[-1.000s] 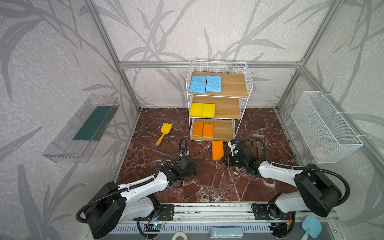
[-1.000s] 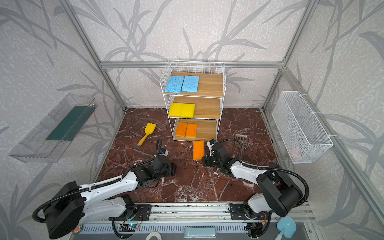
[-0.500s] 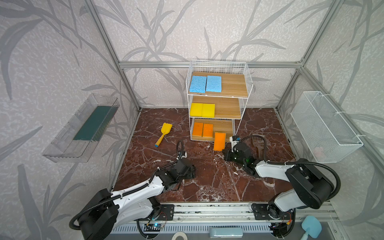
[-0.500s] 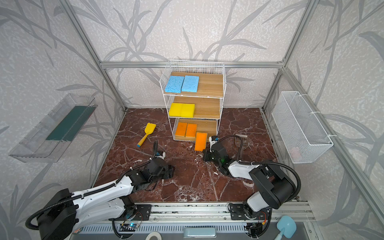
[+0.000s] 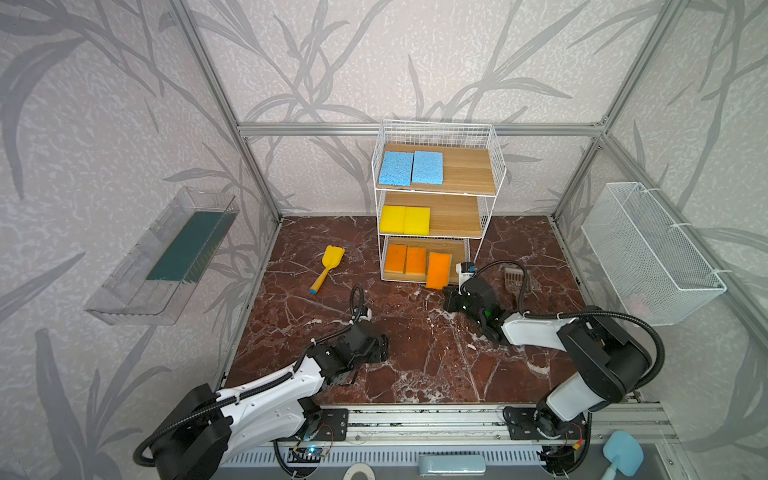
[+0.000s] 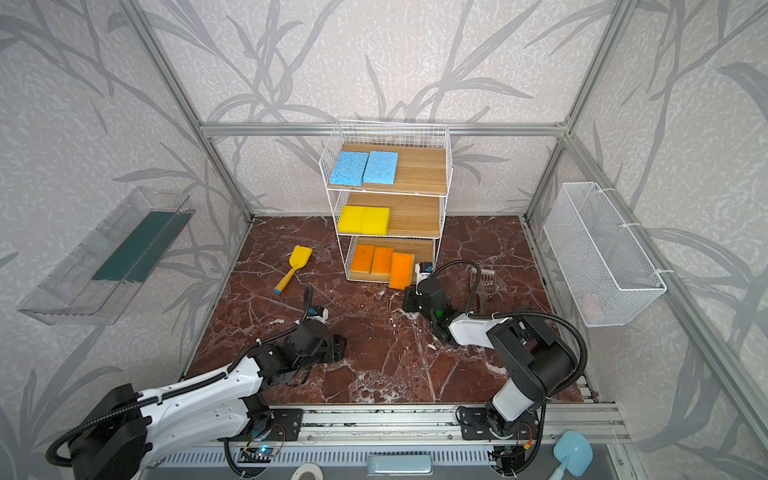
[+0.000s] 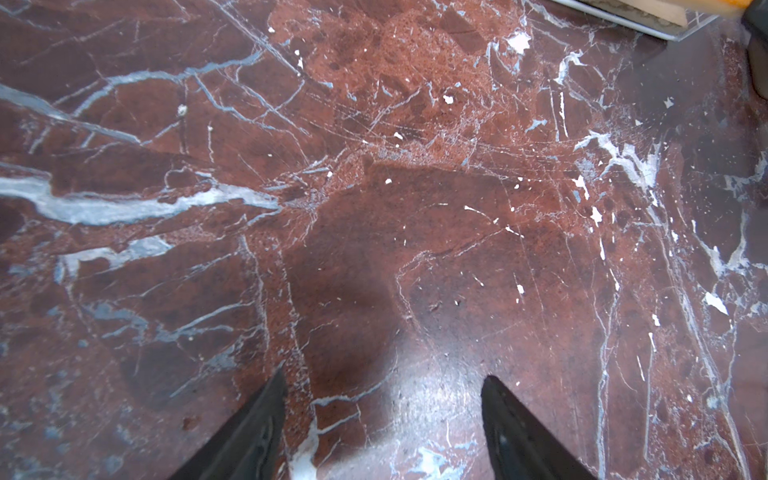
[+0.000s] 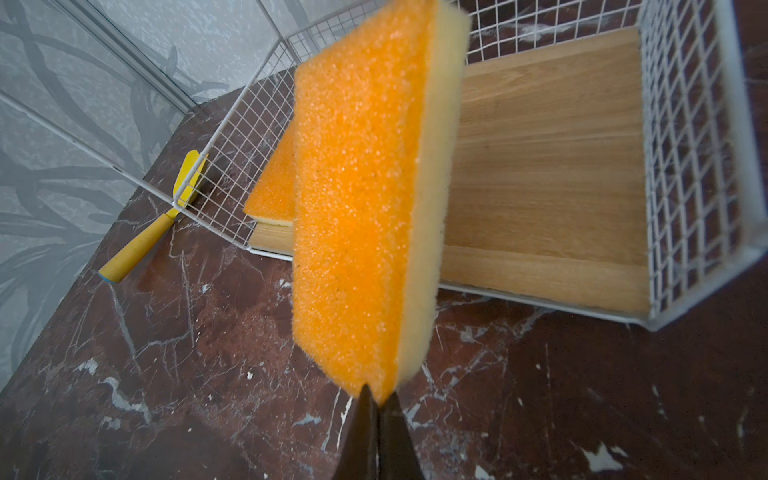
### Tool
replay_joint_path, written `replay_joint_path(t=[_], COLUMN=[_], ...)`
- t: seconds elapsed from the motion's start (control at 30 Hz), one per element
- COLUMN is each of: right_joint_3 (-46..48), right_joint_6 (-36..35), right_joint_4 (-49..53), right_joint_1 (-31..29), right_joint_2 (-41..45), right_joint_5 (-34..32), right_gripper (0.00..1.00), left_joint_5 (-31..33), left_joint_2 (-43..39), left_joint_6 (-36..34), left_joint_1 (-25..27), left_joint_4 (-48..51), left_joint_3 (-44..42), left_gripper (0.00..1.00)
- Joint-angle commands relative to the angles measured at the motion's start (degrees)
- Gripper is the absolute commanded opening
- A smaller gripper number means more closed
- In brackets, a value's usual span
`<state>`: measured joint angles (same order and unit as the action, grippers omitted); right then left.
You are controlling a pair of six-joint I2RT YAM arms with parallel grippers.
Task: Place and organize the cleaning sponges onto the shelf
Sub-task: 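Carry the sponge with the right gripper to the bottom shelf tier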
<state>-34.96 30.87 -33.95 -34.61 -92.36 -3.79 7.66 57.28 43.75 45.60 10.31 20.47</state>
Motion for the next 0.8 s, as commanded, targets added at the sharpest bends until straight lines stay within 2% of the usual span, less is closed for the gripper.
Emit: replay_joint_path(t=[0.0,0.4,0.77], right_joint_3=[-2.28,-7.82,-12.21], right_joint_6=[-2.01,-4.07,-2.93], right_joint_4=[0.99,1.72,8.82], right_joint_1=[-0.28,0.35,2.99], right_joint_2=[-1.22,-7.53,-10.04], right_joint_5=[-4.16,-5.95,-5.14], right_gripper=[0.01,0.01,0.01], left_joint_5=[0.12,-0.18,-0.15], left_joint_2=[-0.50,-0.32,-0.04], left_joint_6=[0.73,0.46,0.46], left_joint_1=[-0.52,-0.95,-1.22], left_joint_4=[0.24,0.50,1.47], left_joint_3=[-0.80,-0.78,0.13], left_gripper=[0.76,0.76,0.76])
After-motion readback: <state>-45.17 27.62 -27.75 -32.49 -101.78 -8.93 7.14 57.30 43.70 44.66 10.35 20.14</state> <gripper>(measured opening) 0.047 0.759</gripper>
